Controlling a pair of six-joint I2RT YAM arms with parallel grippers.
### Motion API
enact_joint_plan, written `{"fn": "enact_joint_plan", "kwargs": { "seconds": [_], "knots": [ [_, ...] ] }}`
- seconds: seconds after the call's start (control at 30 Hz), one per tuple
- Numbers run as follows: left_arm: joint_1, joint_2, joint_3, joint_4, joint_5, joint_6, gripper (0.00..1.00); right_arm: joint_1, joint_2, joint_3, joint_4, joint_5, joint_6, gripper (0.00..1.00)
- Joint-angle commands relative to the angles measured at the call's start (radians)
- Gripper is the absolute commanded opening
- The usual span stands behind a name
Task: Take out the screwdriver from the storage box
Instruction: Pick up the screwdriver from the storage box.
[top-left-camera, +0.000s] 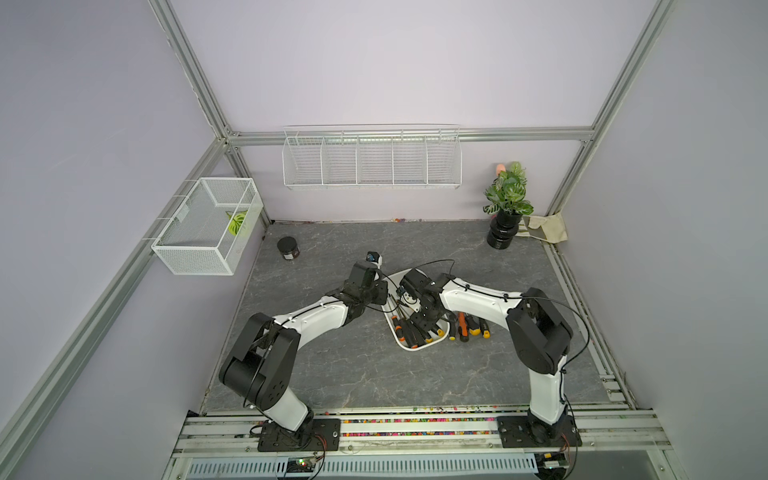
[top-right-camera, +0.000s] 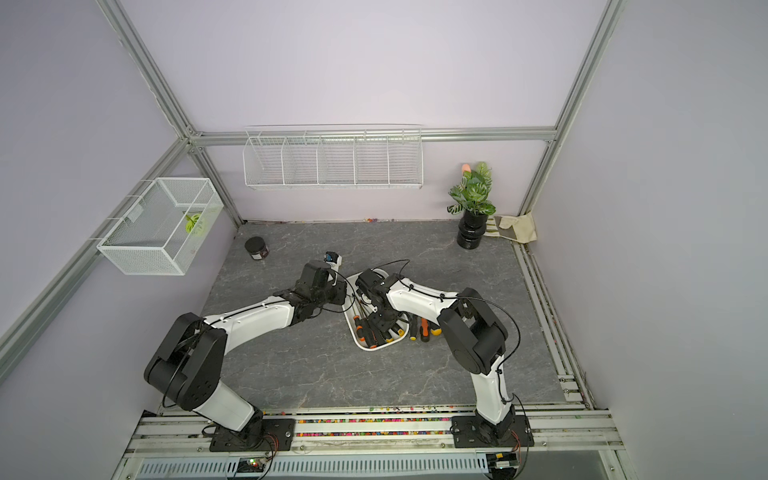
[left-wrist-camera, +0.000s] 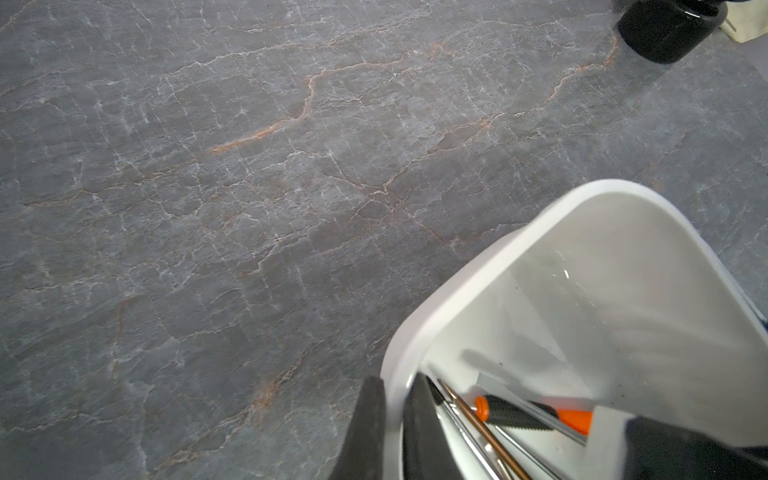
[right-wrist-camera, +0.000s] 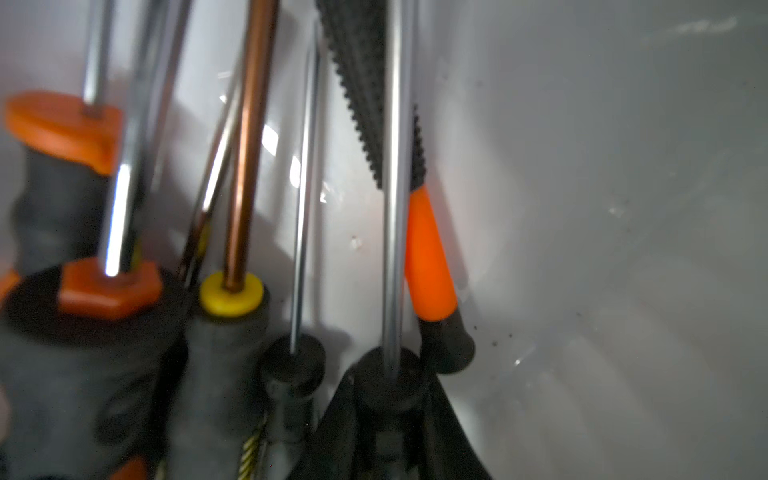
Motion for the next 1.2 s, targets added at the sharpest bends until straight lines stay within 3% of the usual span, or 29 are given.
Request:
{"fn": "enact_joint_plan", "kwargs": {
  "seconds": [0.0, 0.17, 0.53, 0.87, 1.17],
  "knots": [
    [-0.001, -0.012, 0.016, 0.014, -0.006, 0.029, 0.0, 0.001, 0.014, 0.0, -0.033, -0.001, 0.002, 0.15],
    [0.0, -0.007, 0.019, 0.014, -0.005, 0.029, 0.0, 0.0, -0.055, -0.017, -0.014, -0.019, 0.017, 0.0],
    [0.0, -0.008, 0.019, 0.014, 0.0, 0.027, 0.0, -0.02, -0.225, -0.076, 0.027, -0.142, 0.052, 0.0],
    [0.0, -0.012, 0.015, 0.015, -0.002, 0.023, 0.0, -0.036, -0.253, -0.078, 0.001, -0.172, 0.071, 0.0],
    [-0.001, -0.001, 0.014, 0.026, 0.004, 0.018, 0.0, -0.181, -0.447, -0.213, 0.072, -0.229, 0.138, 0.0]
  ]
}}
